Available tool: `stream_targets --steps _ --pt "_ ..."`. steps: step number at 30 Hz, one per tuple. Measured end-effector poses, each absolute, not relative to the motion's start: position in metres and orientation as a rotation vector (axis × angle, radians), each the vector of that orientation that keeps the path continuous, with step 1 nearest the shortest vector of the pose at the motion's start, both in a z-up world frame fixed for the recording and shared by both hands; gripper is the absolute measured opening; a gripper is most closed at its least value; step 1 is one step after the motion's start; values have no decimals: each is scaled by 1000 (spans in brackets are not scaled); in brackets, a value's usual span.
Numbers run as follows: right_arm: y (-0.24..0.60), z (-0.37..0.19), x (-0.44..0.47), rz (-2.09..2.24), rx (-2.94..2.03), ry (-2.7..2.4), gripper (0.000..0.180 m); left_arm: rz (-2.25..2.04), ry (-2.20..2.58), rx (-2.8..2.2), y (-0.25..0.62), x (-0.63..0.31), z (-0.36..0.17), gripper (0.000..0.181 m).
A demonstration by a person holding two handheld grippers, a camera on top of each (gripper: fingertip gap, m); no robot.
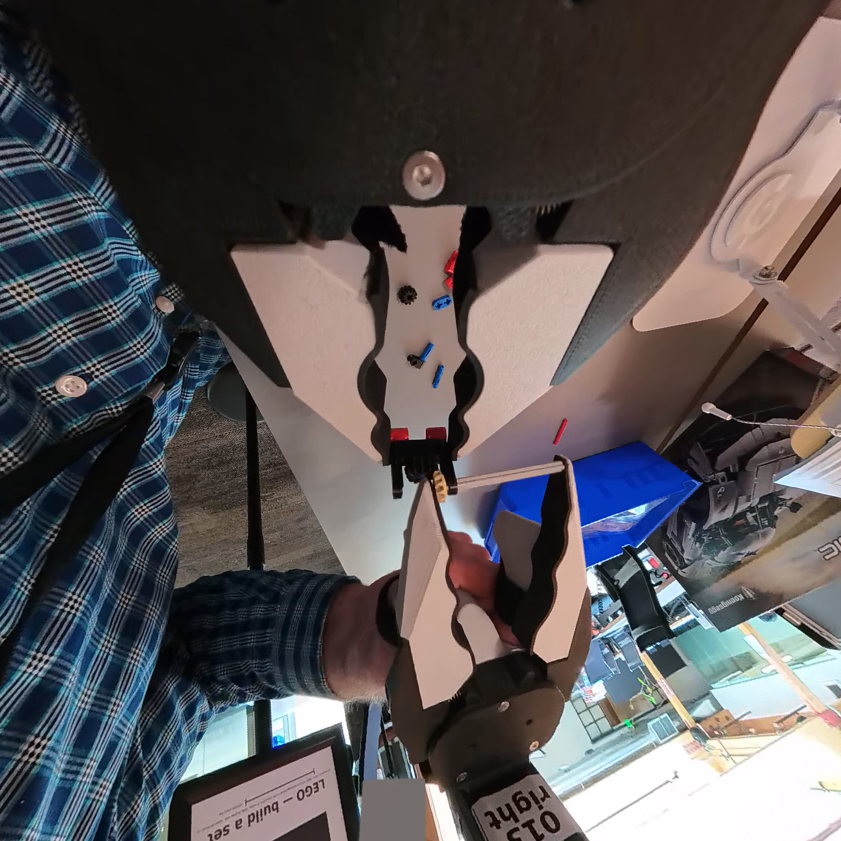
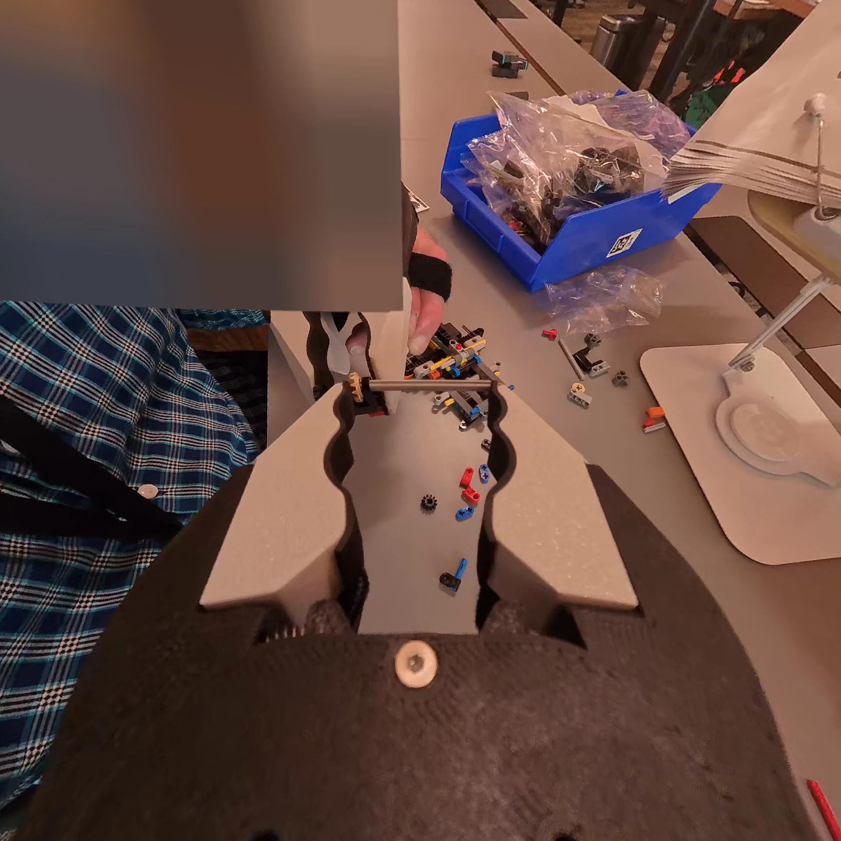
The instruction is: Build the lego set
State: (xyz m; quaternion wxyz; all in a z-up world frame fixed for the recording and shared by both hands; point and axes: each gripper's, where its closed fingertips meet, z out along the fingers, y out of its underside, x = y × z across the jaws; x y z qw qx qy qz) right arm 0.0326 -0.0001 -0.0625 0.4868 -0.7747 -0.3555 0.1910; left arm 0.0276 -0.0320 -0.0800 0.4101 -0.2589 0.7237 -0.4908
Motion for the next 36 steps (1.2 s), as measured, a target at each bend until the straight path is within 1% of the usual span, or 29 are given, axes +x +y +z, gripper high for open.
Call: stream_targets --steps 4,5,6,15,20,23,27,30,36 --pt "0 -62 33 467 -1885 -856 57 -1244 1818 -654 -32 28 -80 23" --pt "-2 -62 32 477 -1886 -863 53 -1242 1815 -657 -32 28 -80 23" --pt "-4 -62 30 497 -1882 -872 44 -1228 1809 -657 -30 29 -80 23" --pt "-5 -64 31 492 -1885 -863 45 -1231 1817 -655 -31 30 -81 23" --pt "-6 -67 29 515 -1880 -875 35 -1224 1817 -667 -28 30 -83 23" --pt "-5 -68 29 525 -1881 -872 35 -1234 1818 -678 -28 30 -85 23" --pt "-1 -71 33 540 -1891 -835 44 -1253 1825 -731 -23 33 -92 23" --pt "1 -68 39 555 -1880 -792 47 -1264 1824 -763 -20 35 -97 23" --pt "-2 -69 63 515 -1910 -697 43 -1251 1805 -861 -12 43 -104 23"
